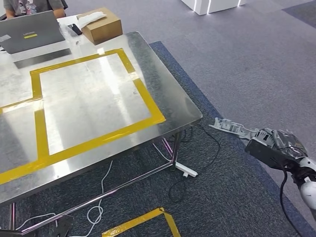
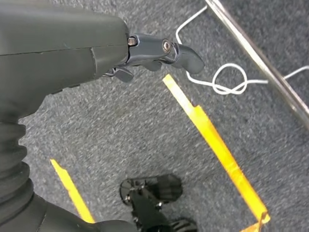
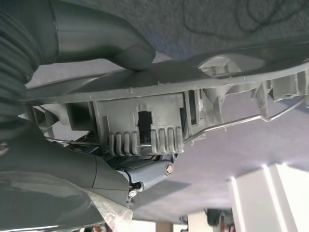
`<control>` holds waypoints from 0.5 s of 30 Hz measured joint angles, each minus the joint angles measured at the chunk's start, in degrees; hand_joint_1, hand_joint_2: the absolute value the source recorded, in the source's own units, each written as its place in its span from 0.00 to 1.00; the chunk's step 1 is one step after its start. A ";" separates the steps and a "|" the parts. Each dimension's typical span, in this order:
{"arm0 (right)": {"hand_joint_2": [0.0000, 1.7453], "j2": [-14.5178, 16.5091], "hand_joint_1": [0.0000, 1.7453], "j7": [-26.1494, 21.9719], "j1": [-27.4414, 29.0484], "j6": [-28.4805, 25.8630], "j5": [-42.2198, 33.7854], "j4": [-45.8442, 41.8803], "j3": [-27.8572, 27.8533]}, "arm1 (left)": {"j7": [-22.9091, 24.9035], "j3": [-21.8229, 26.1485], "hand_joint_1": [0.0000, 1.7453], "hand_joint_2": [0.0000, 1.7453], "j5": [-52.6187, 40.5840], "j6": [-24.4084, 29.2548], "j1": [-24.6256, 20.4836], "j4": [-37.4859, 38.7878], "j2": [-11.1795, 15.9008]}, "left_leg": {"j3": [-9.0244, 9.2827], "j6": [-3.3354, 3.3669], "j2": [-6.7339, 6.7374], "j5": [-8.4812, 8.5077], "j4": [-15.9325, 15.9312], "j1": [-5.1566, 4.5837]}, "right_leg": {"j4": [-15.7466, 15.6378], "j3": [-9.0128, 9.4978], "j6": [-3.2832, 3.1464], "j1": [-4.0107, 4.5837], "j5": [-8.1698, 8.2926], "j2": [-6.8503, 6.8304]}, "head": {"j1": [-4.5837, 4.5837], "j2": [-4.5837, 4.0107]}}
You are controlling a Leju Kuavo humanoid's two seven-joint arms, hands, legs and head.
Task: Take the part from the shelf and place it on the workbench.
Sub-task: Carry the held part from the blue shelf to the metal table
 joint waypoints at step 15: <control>1.00 6.69 1.00 -6.65 9.23 -17.02 12.16 -15.81 0.76 | 3.40 -0.83 0.00 1.00 2.67 -1.30 4.83 -4.20 0.38 | -0.18 0.11 -0.08 -0.10 -0.01 0.16 | 0.10 -0.25 0.00 0.16 -0.13 -0.10 | -0.04 0.00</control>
